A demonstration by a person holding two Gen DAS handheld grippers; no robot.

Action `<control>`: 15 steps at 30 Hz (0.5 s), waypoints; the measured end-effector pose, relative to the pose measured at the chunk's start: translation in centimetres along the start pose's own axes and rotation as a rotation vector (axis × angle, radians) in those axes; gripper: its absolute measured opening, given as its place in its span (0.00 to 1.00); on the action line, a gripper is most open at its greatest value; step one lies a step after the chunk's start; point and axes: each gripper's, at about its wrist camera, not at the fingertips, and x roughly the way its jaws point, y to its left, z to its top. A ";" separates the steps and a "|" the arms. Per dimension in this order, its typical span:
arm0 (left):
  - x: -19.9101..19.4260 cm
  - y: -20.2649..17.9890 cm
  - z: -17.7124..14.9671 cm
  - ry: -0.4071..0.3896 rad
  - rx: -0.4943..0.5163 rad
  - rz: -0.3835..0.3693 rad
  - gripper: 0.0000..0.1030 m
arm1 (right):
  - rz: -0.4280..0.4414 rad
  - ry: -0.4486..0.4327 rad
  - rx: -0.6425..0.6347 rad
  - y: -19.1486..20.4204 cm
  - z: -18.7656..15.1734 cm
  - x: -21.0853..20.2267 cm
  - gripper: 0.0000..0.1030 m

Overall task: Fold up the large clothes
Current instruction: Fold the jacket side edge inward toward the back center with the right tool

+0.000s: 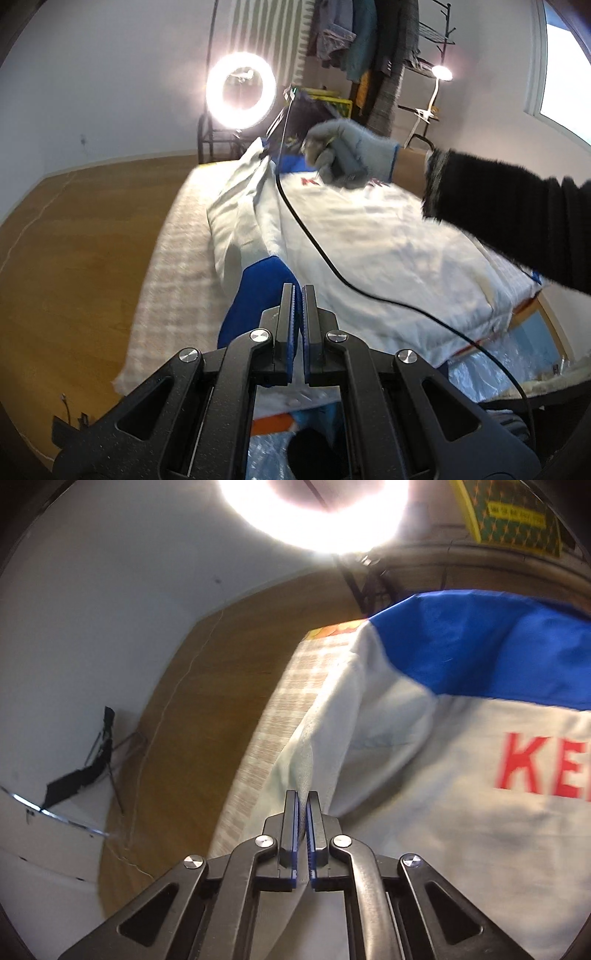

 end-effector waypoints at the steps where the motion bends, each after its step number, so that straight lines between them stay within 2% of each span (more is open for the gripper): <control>1: 0.2 -0.4 -0.1 0.008 0.009 -0.004 0.01 | -0.009 -0.003 -0.009 -0.3 0.0 -0.7 0.01; 3: 0.7 -1.9 -1.4 0.038 0.036 -0.006 0.01 | -0.033 -0.021 -0.036 -1.5 -1.3 -3.1 0.00; 5: 1.3 -2.9 -2.2 0.073 0.052 -0.020 0.01 | -0.083 -0.008 -0.050 -3.2 -2.7 -3.6 0.00; 7: 1.4 -3.9 -3.6 0.096 0.055 -0.032 0.01 | -0.155 0.038 -0.063 -4.8 -3.5 -2.5 0.01; 8: 1.4 -4.4 -4.2 0.105 0.055 -0.036 0.01 | -0.176 0.061 -0.061 -5.4 -3.5 -1.7 0.06; 10: 1.2 -4.8 -5.4 0.125 0.051 -0.038 0.01 | -0.278 0.111 -0.073 -6.7 -4.9 -0.6 0.12; 11: 0.8 -4.8 -6.0 0.135 0.030 -0.038 0.07 | -0.313 0.119 -0.085 -6.9 -4.9 -0.3 0.27; 12: 0.4 -4.7 -6.5 0.134 0.006 -0.043 0.20 | -0.350 0.123 -0.096 -7.1 -5.4 -0.5 0.32; 14: -0.5 -4.2 -7.2 0.118 -0.040 -0.044 0.37 | -0.381 0.112 -0.110 -6.9 -5.5 -1.2 0.33; 15: -0.9 -3.6 -7.7 0.109 -0.070 -0.034 0.39 | -0.384 0.098 -0.121 -6.5 -5.5 -1.9 0.33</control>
